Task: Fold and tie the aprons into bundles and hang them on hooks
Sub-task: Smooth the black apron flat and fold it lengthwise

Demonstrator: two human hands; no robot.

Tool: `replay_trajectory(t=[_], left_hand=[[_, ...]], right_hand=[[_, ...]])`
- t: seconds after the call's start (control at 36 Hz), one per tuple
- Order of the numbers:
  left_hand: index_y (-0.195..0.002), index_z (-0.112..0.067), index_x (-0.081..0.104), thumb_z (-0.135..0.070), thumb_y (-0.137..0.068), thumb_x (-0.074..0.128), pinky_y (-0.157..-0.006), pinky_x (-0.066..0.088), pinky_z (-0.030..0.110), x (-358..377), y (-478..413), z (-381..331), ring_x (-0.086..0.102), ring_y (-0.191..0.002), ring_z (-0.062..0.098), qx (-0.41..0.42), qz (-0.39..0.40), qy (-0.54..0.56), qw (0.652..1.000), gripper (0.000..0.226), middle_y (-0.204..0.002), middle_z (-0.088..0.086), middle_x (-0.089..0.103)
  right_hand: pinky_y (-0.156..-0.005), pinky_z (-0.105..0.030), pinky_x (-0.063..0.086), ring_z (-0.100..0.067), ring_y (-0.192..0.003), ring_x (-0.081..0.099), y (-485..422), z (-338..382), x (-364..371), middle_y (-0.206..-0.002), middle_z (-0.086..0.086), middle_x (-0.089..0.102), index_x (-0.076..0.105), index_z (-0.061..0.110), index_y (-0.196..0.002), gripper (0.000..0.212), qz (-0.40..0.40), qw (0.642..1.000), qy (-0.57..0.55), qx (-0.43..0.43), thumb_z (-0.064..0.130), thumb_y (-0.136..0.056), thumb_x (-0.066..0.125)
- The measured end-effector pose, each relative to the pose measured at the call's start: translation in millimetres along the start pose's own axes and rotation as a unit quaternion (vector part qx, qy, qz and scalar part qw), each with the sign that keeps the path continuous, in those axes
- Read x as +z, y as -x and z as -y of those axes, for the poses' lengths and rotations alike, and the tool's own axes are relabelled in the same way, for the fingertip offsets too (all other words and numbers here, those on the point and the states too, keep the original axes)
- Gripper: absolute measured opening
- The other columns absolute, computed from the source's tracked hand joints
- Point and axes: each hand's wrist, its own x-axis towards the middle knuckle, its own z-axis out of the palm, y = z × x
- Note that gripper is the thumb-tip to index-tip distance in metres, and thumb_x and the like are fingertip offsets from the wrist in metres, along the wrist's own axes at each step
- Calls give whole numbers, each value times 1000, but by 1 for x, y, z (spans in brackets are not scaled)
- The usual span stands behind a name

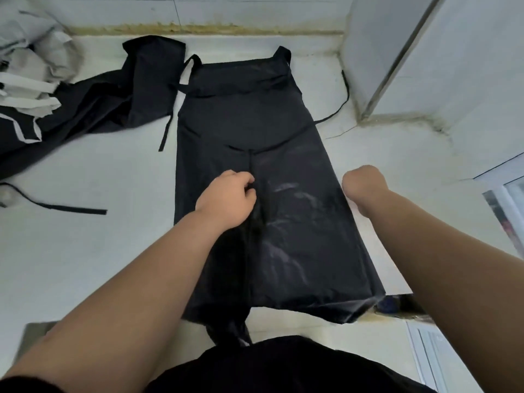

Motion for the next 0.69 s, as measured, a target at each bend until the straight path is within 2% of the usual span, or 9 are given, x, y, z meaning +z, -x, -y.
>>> replay_trajectory(t=[0.08,0.14,0.19,0.28,0.36,0.42,0.56,0.61,0.69], left_hand=[[-142,-18,43,-39,-97,47,-106,38,40,25,23,-14,41,-130,26,-34,63,-31,997,50,-146,7,38],[-147,-19,33,-50,-95,45,-114,26,45,37,36,-22,23,-143,27,-49,84,-51,994,62,-157,7,22],[-152,-26,19,-61,-92,41,-118,12,50,48,51,-35,4,-148,26,-73,109,-60,990,73,-161,5,5],[-151,-40,5,-70,-88,38,-116,-1,56,63,69,-48,-11,-147,27,-94,123,-61,986,77,-161,0,-8],[-148,-50,-1,-69,-90,34,-114,-3,59,70,75,-51,-14,-147,30,-101,112,-50,987,70,-161,0,-12],[-147,-50,-3,-67,-92,28,-114,-4,59,72,77,-53,-15,-146,30,-104,115,-51,986,66,-161,0,-13],[-150,-45,6,-51,-100,18,-113,-12,59,74,76,-56,-24,-144,28,-111,134,-31,984,51,-159,-2,-22],[-151,-41,7,-43,-102,15,-113,-13,58,74,76,-55,-24,-144,26,-113,130,-19,985,50,-159,-3,-21],[-152,-37,8,-40,-102,12,-113,-15,55,73,74,-49,-22,-145,22,-112,126,7,986,50,-160,-7,-18]], right_hand=[[-72,-34,55,-24,-68,53,5,-27,-8,-83,-12,50,48,3,-73,25,113,984,-138,23,-6,-94,37],[-61,-31,60,-21,-68,60,14,-37,-9,-84,-12,61,60,-3,-92,16,202,959,-193,39,-5,-94,44],[-63,-28,60,-18,-76,66,23,-47,-7,-92,-10,68,62,-1,-104,14,269,943,-194,7,0,-91,57],[-83,-36,58,-21,-97,67,32,-55,1,-106,-7,69,59,12,-115,29,310,941,-132,-43,20,-88,66],[-83,-36,56,-17,-99,65,42,-54,7,-115,1,66,54,24,-126,42,298,943,-109,-99,38,-88,63],[-81,-32,55,-15,-105,62,48,-51,10,-125,5,58,41,31,-139,60,317,931,-149,-104,48,-86,63],[-102,-39,44,-20,-128,46,54,-43,31,-145,6,39,20,29,-150,115,332,925,-138,-117,72,-58,73],[-99,-34,45,-19,-123,51,55,-39,35,-131,9,48,33,14,-146,99,337,926,-139,-95,62,-69,71],[-90,-37,53,-23,-96,65,57,-36,39,-101,-5,69,63,9,-101,49,332,932,-118,-82,53,-80,68]])
